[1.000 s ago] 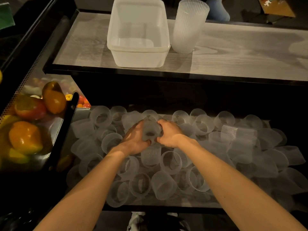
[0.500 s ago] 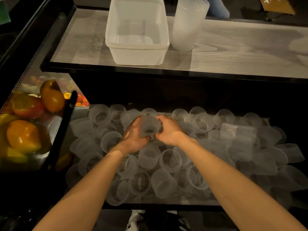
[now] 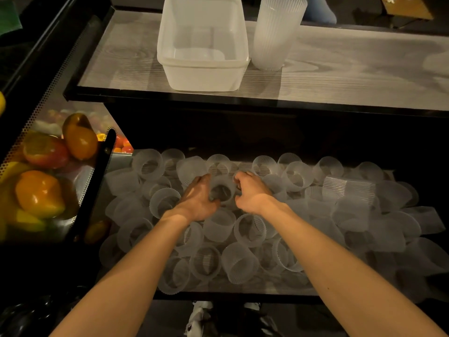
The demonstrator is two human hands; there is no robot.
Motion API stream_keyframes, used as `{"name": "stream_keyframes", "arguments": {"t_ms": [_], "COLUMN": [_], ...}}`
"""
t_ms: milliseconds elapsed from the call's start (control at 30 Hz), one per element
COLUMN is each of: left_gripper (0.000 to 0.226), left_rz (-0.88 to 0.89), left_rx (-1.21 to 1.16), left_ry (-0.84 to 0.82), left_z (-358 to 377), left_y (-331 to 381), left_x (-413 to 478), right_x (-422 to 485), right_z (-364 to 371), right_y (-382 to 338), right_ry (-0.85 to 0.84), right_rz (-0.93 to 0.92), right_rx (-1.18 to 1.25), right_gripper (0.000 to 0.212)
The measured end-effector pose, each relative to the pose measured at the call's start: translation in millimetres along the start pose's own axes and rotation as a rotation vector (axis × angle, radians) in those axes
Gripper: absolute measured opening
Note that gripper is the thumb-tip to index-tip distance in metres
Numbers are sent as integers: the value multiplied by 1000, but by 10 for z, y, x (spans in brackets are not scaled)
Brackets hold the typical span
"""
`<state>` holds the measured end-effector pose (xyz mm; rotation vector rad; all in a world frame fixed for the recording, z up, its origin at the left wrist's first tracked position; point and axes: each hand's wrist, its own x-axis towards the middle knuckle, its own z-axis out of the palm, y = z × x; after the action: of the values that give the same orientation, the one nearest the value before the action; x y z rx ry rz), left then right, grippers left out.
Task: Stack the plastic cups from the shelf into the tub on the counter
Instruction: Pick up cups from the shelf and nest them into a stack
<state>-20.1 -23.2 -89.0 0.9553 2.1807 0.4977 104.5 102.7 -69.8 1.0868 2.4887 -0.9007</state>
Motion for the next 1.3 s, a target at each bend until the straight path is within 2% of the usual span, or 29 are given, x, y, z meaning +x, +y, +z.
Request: {"name": "stream_keyframes", "arguments": {"t_ms": [67,100,167,267,400,500,567,700,900,967,1100,1167,1300], "left_gripper": [58,50,31,29,23,12,13,15,16,16,57,61,55], "left_rz": [-12,-23,-45,-84,-139,-219,-268,-294,-185,-151,-55,-38,-39], "left_rx": [59,73,173,292,236,130,83,-36,-269,-349,-355,-369,-426], "left_ry": [48,55,8,-13,20,-51,-67,8,142,166,136,136,72], "left_z": [-47,-59,-106,-124,-103,-112,-150,-305,-495,-491,-411,-357,-301], "left_y": [36,43,109,172,227,230,219,236,331,356,340,310,240], "left_x": [-59,-76,-140,-210,-282,-309,-318,-310,-289,-310,-333,-344,-347], "right_x": [-34,-52,-101,-166,-211,-231,-231,-208,-186,-162,-113,-119,-89], "right_z": [-41,-55,-75,-44,47,79,72,-21,-253,-254,-120,-49,2], "right_y": [-29,-43,-79,-117,-134,-130,-112,-62,-4,17,20,13,-25], "right_ry": [-34,-73,-176,-296,-324,-290,-265,-209,-30,39,141,141,116], "right_rz": [21,18,-2,-8,-20,-25,-27,-41,-80,-98,-124,-115,-41], "right_rx": [-37,-56,-96,-145,-183,-134,-97,53,403,417,420,428,416], "right_gripper": [18,13,18,28,26,18,17,35,44,50,48,51,57]}}
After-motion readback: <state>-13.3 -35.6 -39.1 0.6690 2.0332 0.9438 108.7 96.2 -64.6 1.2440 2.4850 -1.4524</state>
